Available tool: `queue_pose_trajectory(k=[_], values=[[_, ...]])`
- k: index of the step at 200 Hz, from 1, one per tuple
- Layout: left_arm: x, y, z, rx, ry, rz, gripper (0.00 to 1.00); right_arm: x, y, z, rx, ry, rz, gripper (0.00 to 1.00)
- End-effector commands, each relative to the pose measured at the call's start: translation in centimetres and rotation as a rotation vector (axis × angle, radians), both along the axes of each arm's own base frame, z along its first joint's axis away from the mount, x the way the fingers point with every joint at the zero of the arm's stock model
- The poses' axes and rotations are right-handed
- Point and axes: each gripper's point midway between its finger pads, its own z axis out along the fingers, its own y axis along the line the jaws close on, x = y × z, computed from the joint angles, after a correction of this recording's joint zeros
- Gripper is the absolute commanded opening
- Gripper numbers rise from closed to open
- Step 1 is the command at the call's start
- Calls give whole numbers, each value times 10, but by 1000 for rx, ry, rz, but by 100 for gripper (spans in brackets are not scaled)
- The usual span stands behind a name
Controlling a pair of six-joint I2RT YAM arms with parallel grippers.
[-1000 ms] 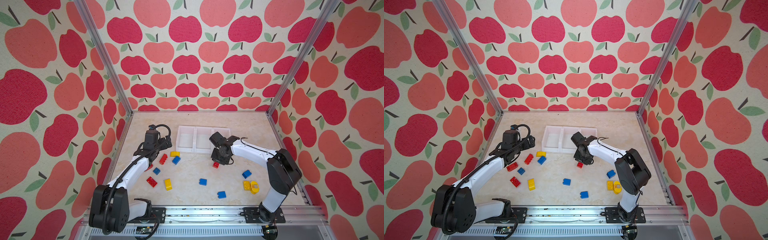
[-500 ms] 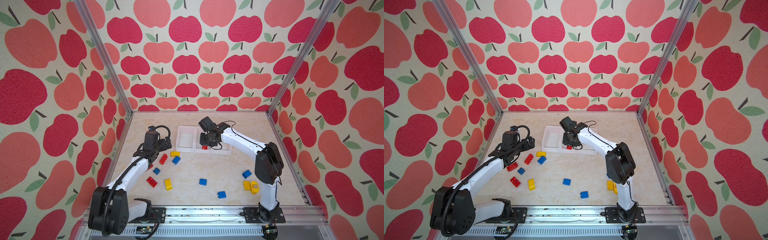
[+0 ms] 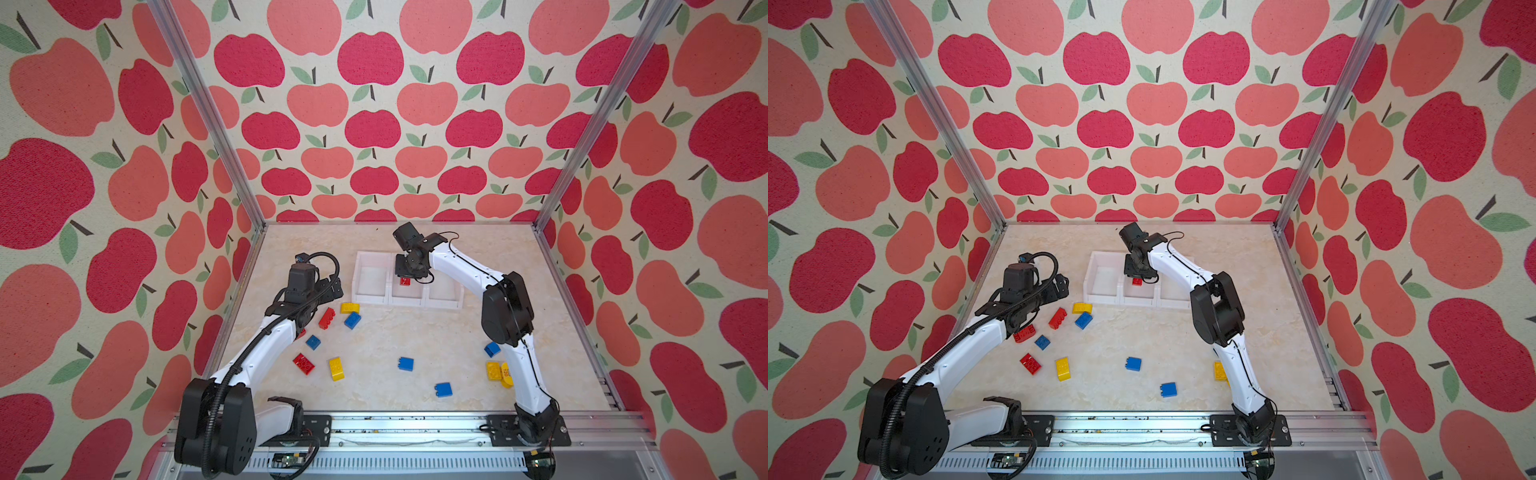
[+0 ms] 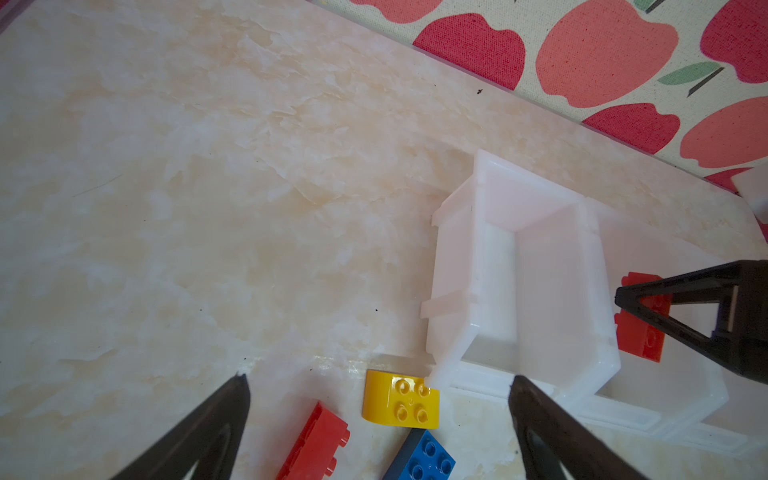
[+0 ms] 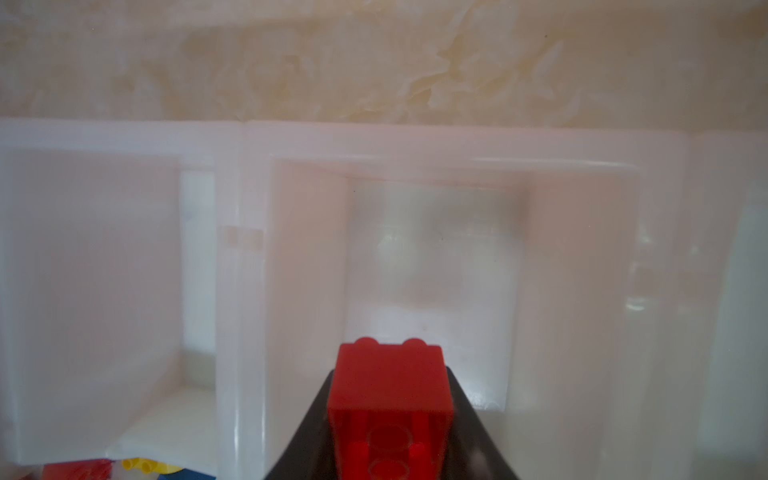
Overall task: Sort the legos into containers by color
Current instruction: 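Carry the red brick to the bin and release it in a compartment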
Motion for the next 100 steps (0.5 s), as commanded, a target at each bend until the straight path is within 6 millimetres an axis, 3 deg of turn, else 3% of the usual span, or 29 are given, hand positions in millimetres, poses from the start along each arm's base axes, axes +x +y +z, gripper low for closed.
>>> queue_pose_trajectory(k=[1, 41, 100], values=[[-5, 2, -4, -5, 22, 17, 99, -4, -3, -5, -17, 40, 16, 32], [-4, 1, -5, -6, 22, 15, 99, -5, -6, -3, -20, 48, 21, 52], [0, 0, -5, -11, 23, 11, 99, -12, -15, 34, -4, 20, 26, 61]])
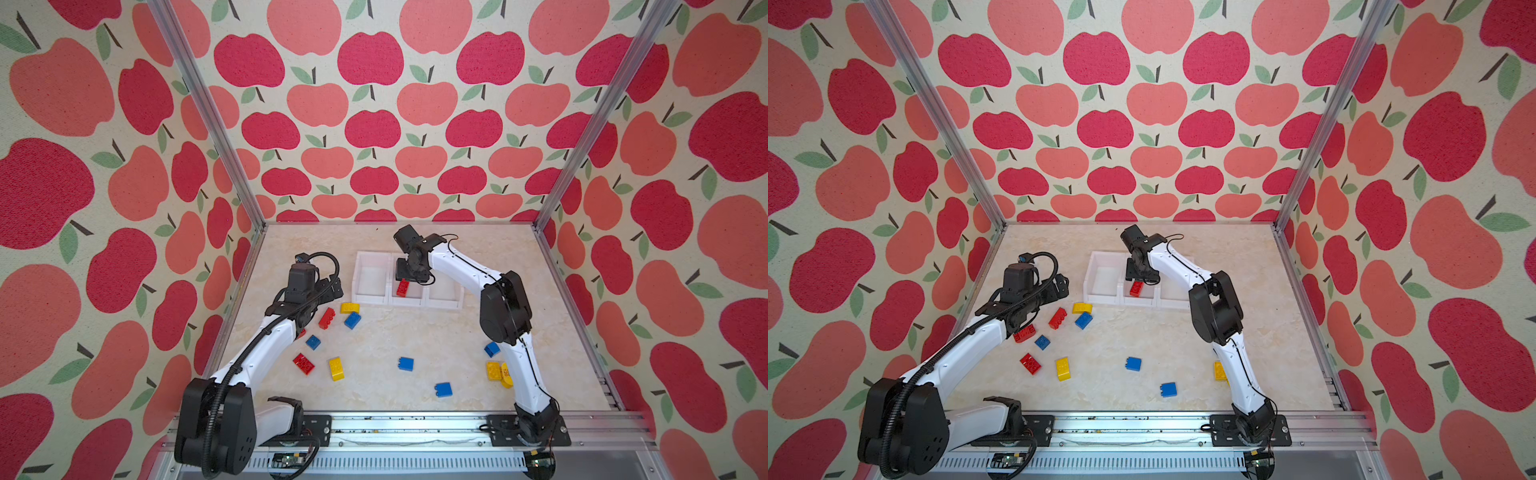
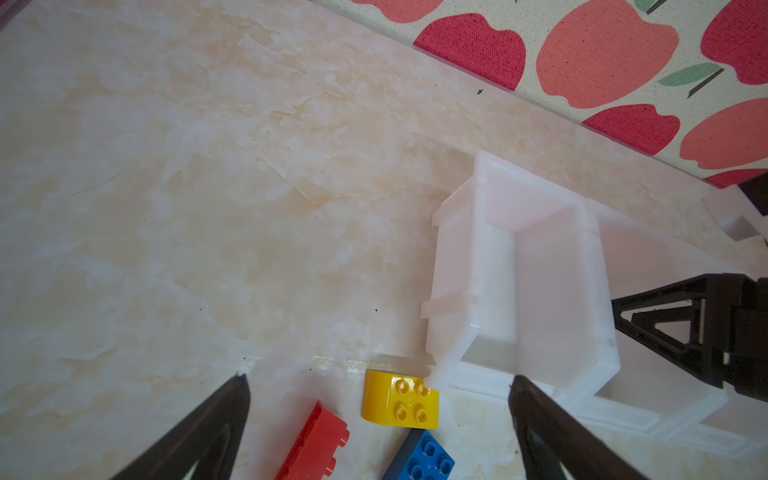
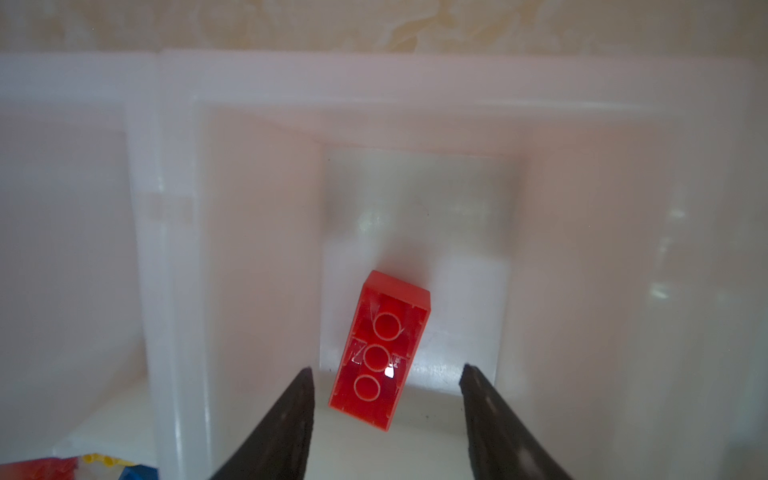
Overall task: Sort the legos into containers by color
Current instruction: 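Carry the red brick to the bin and release it in a compartment, then move the right gripper to the blue brick near the yellow bricks and grasp it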
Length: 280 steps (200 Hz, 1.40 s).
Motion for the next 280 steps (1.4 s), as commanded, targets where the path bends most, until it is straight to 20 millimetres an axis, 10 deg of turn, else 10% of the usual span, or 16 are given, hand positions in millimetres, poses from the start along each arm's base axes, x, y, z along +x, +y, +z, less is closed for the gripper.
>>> queue_pose_trajectory(k=[1, 88, 195, 280], values=[[0, 0, -5, -8, 21, 9, 99, -5, -6, 42, 26, -32, 14, 61], [5, -4, -5, -19, 23, -3, 99, -62, -69, 92, 68, -6, -115, 77], [8, -15, -10, -26, 42, -40, 99, -158, -209, 43, 50, 181, -577, 86], [12, -16, -10, -22, 44, -42, 99, -196, -261, 3, 67, 258, -817, 87]])
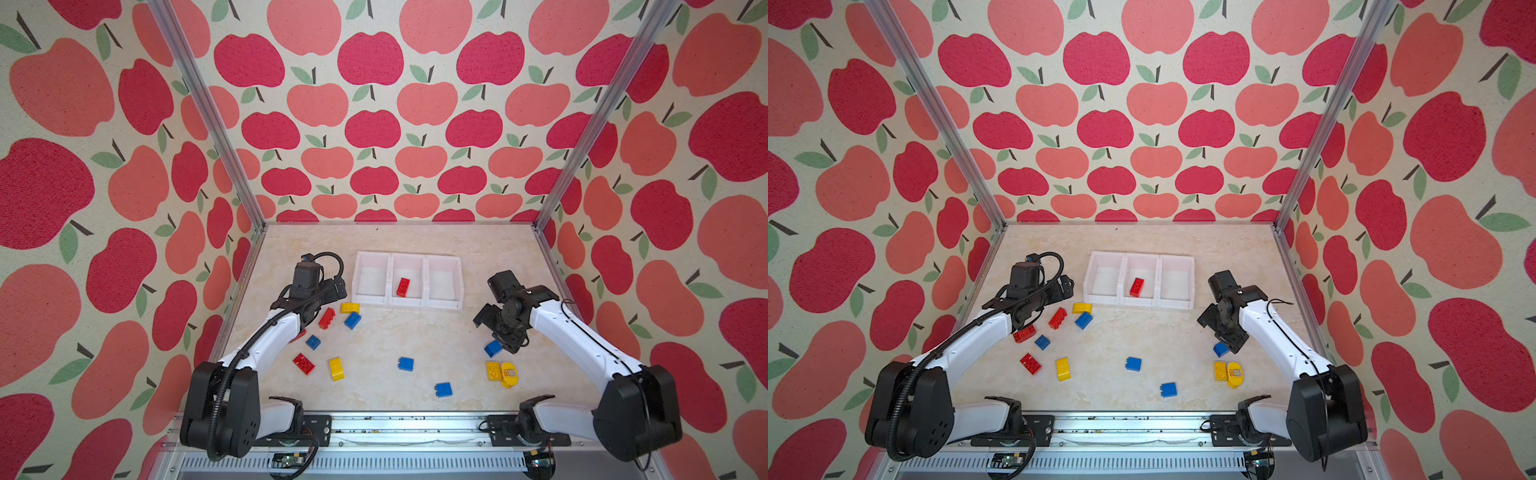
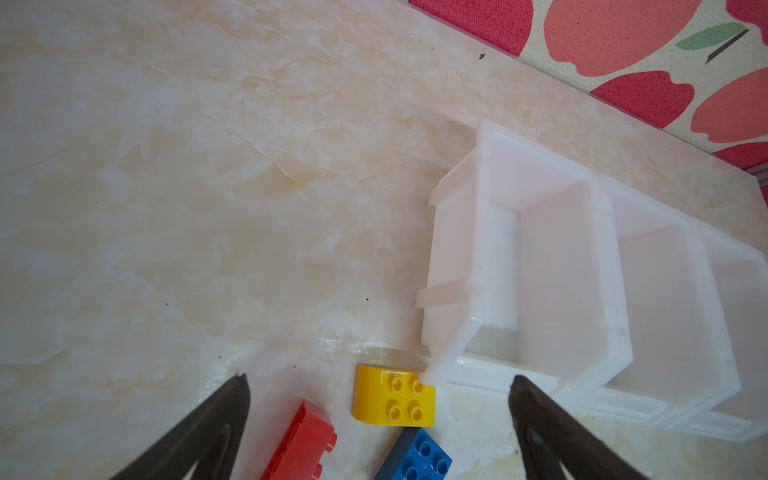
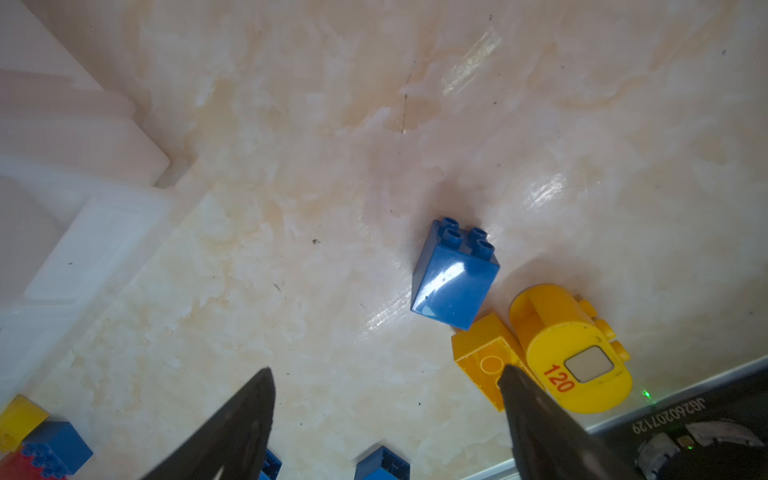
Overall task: Sort the legos into containers by color
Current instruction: 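Move the right gripper to the blue brick near the yellow bricks and grasp it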
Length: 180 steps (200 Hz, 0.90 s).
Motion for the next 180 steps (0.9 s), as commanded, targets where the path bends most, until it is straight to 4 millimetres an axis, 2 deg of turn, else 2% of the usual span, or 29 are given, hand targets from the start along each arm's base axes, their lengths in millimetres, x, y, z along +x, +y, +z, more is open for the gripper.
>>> queue_pose_trajectory(k=[1, 180], values=[[7, -4, 7, -9, -13, -6, 99, -5, -7, -7, 18, 4, -79, 87], [9, -4, 7, -1, -8, -5, 99, -10, -17, -54, -2, 119, -124, 69]])
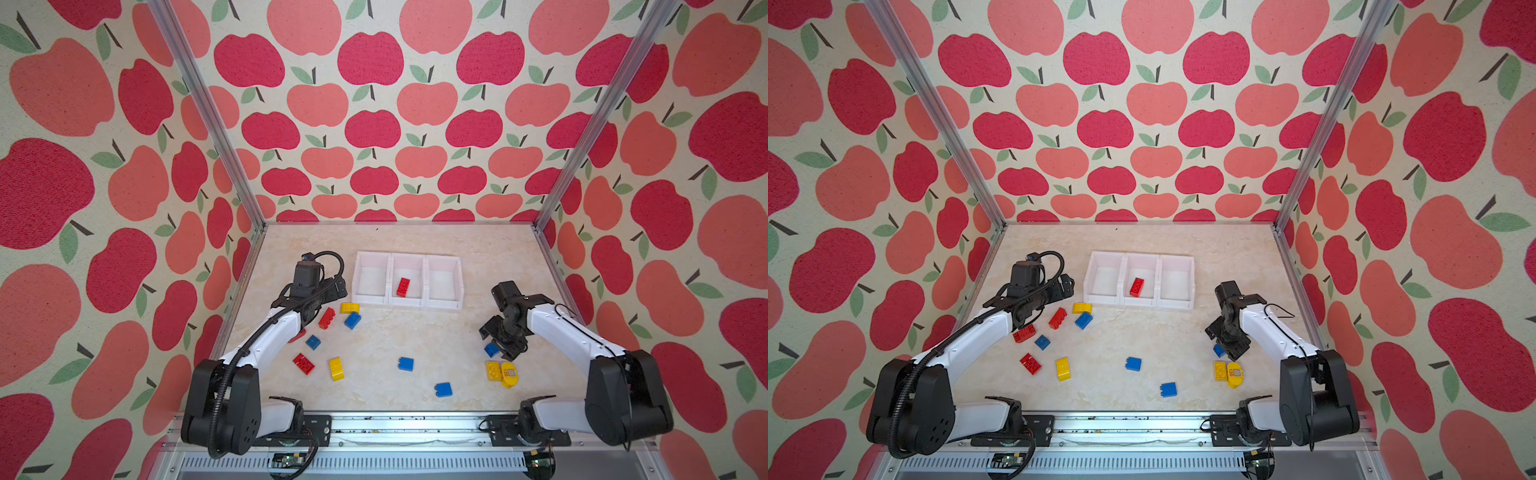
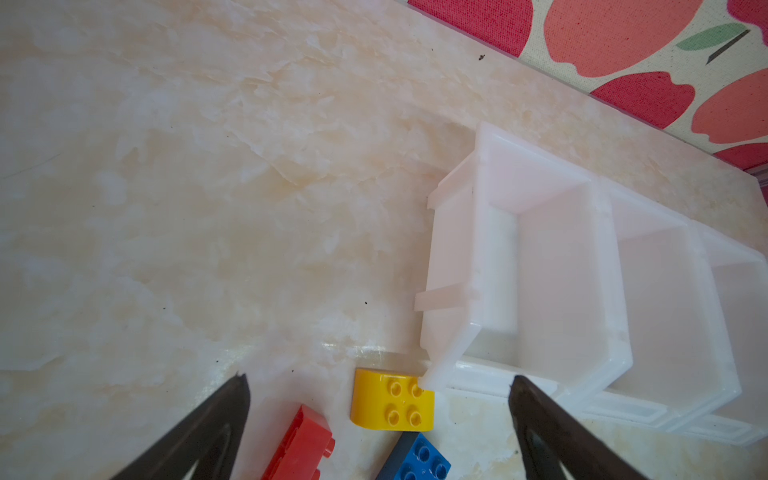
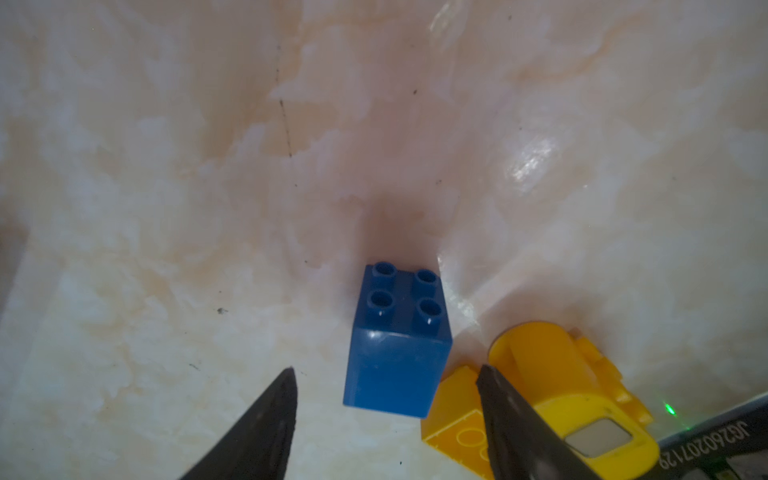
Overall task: Sort the legos into containers by color
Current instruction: 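Move the right gripper to the blue brick near the yellow bricks and grasp it, then carry the blue brick to the middle bin compartment and release it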
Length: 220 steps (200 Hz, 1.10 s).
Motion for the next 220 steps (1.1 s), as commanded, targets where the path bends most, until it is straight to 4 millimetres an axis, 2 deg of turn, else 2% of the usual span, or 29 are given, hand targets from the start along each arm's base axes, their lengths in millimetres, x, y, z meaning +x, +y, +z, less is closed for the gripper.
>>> queue_pose_trajectory(k=[1, 58, 95, 137, 176, 220], values=[[7, -3, 7, -2, -11, -4, 99, -4, -2, -7, -1, 25, -19, 69], [5, -1, 6, 2, -8, 1, 99, -4, -3, -16, -15, 43, -12, 65], [5, -1, 7, 3, -9, 3, 99, -5, -4, -20, -22, 47, -10, 55], [5, -1, 7, 3, -11, 5, 99, -4, -4, -21, -22, 49, -2, 37], [5, 0, 7, 1, -12, 7, 99, -1, -3, -15, -20, 28, 19, 26], [4, 0, 7, -5, -14, 13, 99, 12, 5, 4, -42, -17, 101, 22]])
